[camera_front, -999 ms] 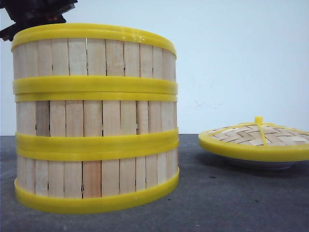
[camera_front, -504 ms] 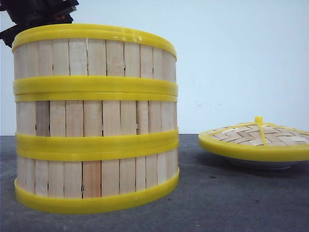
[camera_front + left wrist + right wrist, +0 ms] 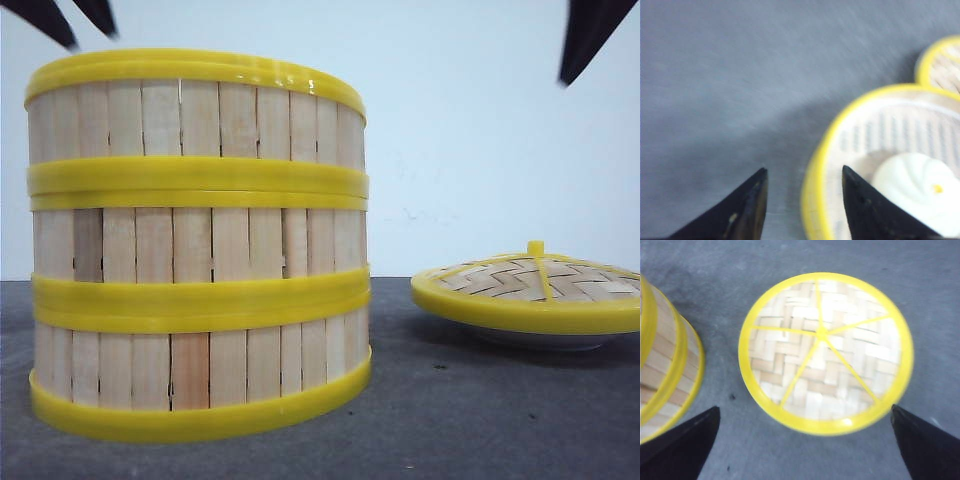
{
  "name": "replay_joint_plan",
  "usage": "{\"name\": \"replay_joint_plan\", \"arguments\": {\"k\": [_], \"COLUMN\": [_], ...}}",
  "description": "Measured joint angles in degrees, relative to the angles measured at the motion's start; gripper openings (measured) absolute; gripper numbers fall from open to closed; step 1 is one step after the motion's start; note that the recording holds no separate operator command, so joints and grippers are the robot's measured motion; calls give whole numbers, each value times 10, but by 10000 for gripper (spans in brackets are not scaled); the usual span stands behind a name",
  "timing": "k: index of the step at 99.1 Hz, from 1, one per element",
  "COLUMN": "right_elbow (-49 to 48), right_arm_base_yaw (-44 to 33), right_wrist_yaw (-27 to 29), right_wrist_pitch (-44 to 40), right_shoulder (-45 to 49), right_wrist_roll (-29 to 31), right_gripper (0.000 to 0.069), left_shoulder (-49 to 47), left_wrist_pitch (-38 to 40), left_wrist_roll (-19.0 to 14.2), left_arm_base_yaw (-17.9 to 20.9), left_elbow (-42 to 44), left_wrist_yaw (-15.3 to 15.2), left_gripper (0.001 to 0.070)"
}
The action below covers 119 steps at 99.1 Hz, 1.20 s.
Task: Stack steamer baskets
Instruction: 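Lower the right gripper onto the lid's yellow centre knob and grasp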
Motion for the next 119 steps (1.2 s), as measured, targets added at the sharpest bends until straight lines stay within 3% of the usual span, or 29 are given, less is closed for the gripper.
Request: {"name": "replay_joint_plan", "arguments": {"k": [25,54,95,119], "right_elbow": [0,0,0,0], "right_arm_base_yaw": [-30,-30,-30,-30], "right_wrist_yaw": [-16,-19,-19,-28], "right_wrist_pitch": [87,152,209,210], "right_shoulder": [118,216,252,265], "right_wrist_roll": [-19,-30,-44,-44], "right_gripper": [681,678,432,408], "left_shoulder": [-65,-61,-51,-49], "left_wrist_pitch": [-38,-76,-77,-77], "left_wrist_roll": [0,0,0,-2], "left_arm_base_yaw": [42,90,129,133], "left_elbow": [0,0,0,0], "left_wrist_yaw": [-78,-82,-82,-82], "left_gripper": [276,276,276,276]}}
